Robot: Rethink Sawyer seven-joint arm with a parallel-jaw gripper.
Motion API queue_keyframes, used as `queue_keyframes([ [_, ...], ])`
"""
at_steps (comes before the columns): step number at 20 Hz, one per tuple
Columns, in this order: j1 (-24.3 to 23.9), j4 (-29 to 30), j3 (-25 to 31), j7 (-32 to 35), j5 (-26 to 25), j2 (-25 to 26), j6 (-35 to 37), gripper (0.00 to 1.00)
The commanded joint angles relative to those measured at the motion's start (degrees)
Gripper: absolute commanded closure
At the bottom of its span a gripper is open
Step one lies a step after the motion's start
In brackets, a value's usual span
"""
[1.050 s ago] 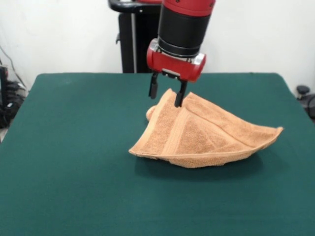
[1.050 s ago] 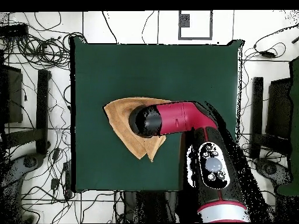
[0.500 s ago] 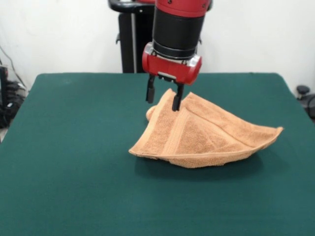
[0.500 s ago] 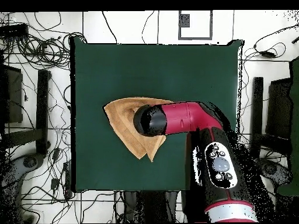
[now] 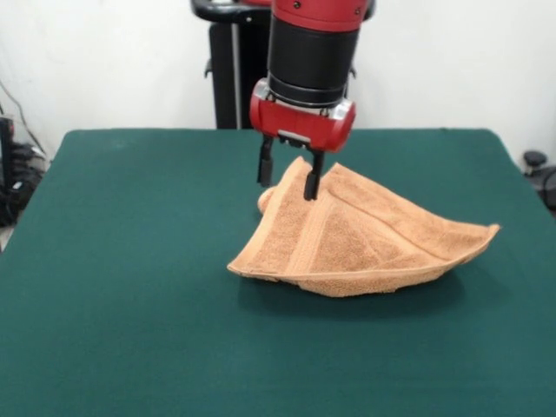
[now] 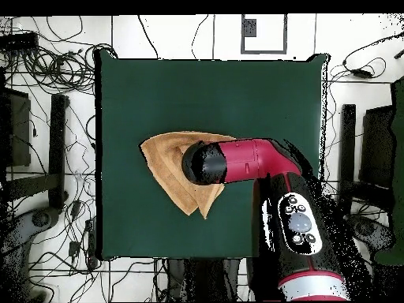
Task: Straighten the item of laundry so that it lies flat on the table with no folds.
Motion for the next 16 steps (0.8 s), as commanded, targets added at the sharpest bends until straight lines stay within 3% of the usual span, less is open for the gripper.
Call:
queue_keyframes([
  [1, 0.39, 6.41, 6.46, -6.94, -3.51, 4.46, -5.15, 0.0],
  [16, 0.67, 6.59, 5.92, -6.86, -4.09, 5.46, -7.65, 0.0],
])
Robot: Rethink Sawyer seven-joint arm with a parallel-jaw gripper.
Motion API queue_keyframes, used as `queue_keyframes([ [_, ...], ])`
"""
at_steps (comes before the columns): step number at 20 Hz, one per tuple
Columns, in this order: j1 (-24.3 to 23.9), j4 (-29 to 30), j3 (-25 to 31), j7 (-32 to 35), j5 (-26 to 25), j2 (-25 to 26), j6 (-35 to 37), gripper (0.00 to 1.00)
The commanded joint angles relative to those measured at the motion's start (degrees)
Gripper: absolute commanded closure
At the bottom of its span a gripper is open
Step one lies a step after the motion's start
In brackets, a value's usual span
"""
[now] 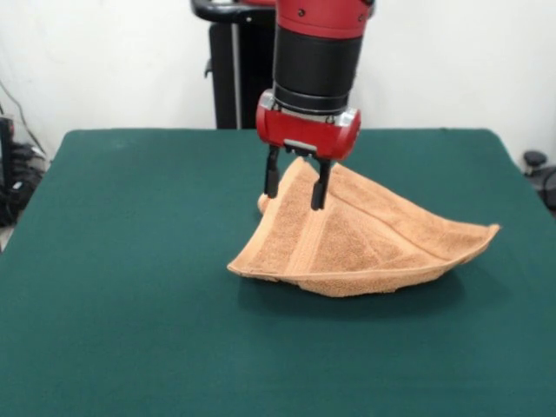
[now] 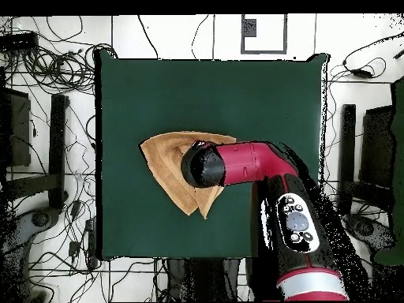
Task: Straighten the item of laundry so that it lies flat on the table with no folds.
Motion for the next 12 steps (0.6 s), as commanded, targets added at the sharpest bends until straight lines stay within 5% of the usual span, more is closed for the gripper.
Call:
queue_keyframes([
  [1, 0.63, 5.52, 5.89, -7.0, -4.16, 4.61, -2.93, 0.0],
  [12, -1.96, 8.92, 6.94, -8.29, -4.49, 1.64, -1.43, 0.0],
])
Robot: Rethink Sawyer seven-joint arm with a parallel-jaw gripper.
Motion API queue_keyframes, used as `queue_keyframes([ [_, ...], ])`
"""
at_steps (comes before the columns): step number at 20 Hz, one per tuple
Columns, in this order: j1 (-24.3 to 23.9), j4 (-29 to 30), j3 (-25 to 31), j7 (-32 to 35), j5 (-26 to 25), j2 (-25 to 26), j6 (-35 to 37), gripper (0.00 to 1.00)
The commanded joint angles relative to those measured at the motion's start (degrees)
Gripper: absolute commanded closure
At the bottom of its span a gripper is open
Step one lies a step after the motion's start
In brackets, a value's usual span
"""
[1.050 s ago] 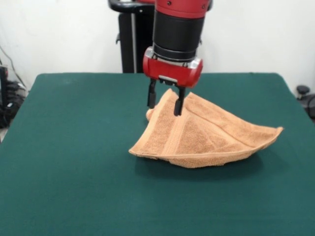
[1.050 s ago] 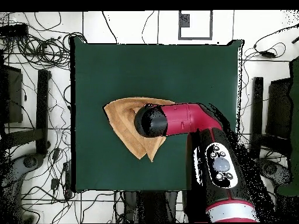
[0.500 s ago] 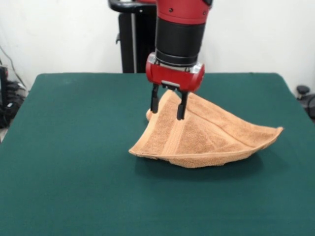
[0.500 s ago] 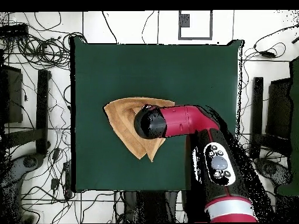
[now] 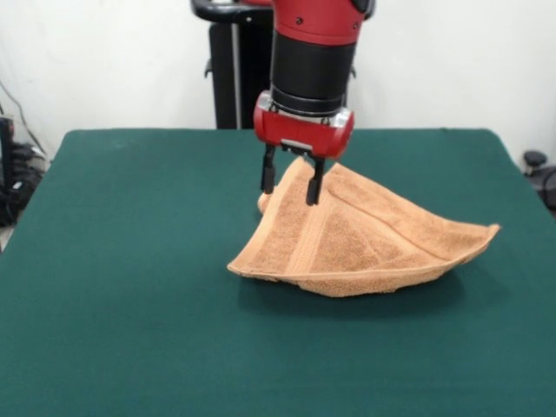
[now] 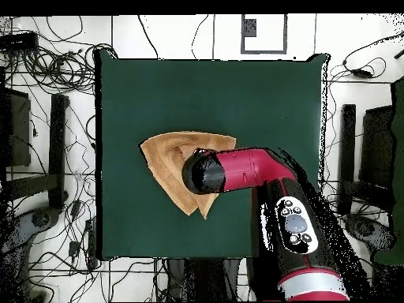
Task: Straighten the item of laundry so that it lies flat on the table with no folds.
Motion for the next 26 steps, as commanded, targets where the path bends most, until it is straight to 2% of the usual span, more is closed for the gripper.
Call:
queue_keyframes([
  [1, -1.58, 6.4, 6.9, -8.47, -2.34, 1.94, -1.11, 0.0],
  [8, -2.41, 6.84, 7.38, -8.72, -2.41, 1.31, -0.38, 0.0],
  [19, -2.44, 7.02, 6.57, -7.27, -4.77, 2.9, -3.71, 0.0],
  [26, -1.16, 6.46, 5.28, -3.99, -5.77, 4.42, -4.27, 0.0],
])
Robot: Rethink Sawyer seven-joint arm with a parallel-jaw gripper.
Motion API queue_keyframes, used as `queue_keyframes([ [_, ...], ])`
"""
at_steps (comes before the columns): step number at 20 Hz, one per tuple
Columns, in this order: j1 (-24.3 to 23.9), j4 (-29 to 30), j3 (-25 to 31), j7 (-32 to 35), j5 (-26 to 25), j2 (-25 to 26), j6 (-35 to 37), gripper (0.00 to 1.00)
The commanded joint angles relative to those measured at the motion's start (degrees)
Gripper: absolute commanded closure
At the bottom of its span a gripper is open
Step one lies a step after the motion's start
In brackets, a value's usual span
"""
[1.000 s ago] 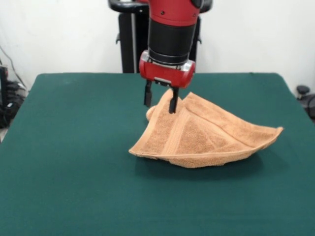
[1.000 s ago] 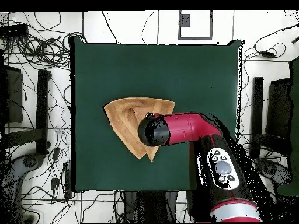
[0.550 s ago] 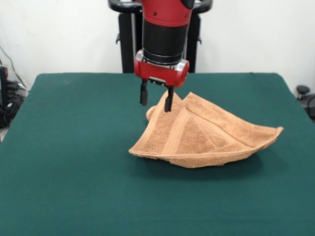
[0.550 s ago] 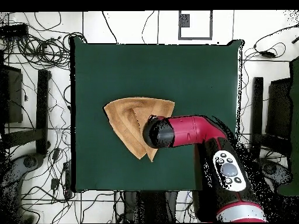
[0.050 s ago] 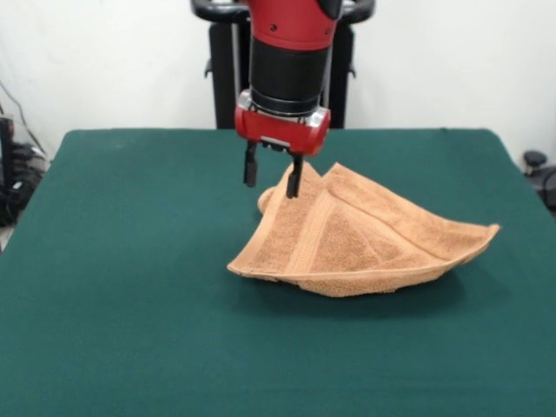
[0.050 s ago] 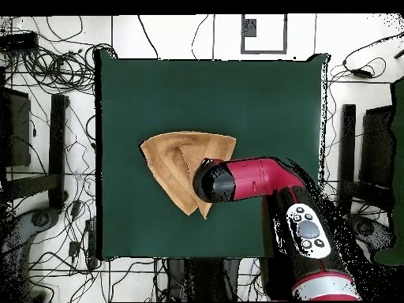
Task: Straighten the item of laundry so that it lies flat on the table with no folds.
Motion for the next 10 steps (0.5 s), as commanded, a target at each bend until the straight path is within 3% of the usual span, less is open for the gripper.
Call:
queue_keyframes([
  [1, 2.26, 3.75, 3.93, -3.1, -3.22, 4.28, -4.17, 0.0],
  [5, 2.96, 6.29, 2.86, -0.84, -3.5, 3.51, -5.55, 0.0],
  [10, 3.32, 5.29, 2.85, -0.47, -3.32, 4.17, -5.32, 0.0],
])
